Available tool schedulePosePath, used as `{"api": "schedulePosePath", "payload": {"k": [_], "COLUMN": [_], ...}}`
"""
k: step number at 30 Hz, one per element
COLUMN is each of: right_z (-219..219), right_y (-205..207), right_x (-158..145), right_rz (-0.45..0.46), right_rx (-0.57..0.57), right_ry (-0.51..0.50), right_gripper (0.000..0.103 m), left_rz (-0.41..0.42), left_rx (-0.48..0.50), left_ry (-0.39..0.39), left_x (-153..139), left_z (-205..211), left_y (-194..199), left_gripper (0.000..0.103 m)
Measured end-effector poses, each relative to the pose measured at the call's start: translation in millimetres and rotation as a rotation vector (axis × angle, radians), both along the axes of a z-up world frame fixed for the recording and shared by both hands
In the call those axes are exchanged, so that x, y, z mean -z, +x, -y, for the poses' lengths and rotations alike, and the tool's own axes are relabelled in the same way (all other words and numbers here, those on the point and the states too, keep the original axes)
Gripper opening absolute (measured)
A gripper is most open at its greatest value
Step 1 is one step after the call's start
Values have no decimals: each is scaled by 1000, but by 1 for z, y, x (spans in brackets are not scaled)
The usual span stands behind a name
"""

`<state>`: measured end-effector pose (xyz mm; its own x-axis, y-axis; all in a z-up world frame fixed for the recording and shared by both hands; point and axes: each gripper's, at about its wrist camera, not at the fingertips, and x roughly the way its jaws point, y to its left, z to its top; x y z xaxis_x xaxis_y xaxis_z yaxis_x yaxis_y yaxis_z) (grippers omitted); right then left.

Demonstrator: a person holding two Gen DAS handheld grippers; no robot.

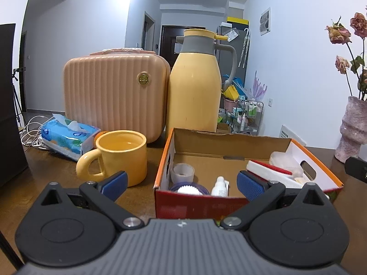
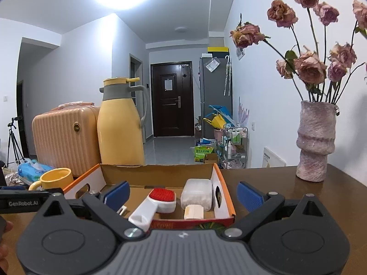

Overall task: Organize rigid objects
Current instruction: 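Withdraw both grippers from the box toward the caps on the table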

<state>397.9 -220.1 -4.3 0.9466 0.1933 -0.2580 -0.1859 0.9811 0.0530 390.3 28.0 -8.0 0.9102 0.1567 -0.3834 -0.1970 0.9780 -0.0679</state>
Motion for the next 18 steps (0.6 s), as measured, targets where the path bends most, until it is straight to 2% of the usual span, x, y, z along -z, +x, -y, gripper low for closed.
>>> {"api": "schedulePosePath", "payload": {"k": [10, 18], "right_z": [0, -3], "right_y": [-43, -72], "right_x": [-2, 6], "right_rz": [27, 11], "right_rx": [-6, -12], "right_ry": [-18, -32], "right_gripper": [100, 100], "left_rz": [-11, -26], "left_rx": [10, 35], "left_ry": [26, 34], "left_x": [2, 4], "left_z": [1, 0], "left_y": [-38, -65], "left_gripper": [103, 103]}}
